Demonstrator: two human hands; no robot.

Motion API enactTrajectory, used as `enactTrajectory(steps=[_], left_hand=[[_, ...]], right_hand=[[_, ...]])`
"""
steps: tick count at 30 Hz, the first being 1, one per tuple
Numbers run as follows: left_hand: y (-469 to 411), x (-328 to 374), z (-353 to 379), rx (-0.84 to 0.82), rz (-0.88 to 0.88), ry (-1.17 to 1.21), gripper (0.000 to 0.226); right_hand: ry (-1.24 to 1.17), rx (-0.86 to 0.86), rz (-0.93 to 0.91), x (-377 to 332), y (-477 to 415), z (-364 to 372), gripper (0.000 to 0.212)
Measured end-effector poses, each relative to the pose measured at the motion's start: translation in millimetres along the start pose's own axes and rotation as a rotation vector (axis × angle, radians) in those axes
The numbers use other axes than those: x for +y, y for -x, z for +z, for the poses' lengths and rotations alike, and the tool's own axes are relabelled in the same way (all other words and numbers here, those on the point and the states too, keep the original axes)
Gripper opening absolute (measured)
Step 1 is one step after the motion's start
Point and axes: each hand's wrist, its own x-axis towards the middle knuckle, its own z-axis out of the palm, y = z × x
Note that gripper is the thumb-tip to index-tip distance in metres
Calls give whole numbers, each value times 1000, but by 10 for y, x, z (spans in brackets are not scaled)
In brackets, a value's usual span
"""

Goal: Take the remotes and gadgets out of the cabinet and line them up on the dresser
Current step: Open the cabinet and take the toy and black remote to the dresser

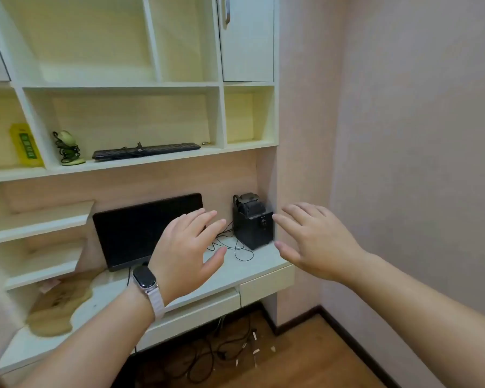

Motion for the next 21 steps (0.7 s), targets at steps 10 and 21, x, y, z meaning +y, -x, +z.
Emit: enactTrajectory(steps=[10, 21], left_hand=[[-340, -1315, 937, 20, 7, 82, 50], [-743, -1985, 1622, 17, 7, 141, 48]], right_hand=[[90, -69, 5, -163, -1189, 889, 51], [95, -68, 2, -95, -1914, 1548, 49]])
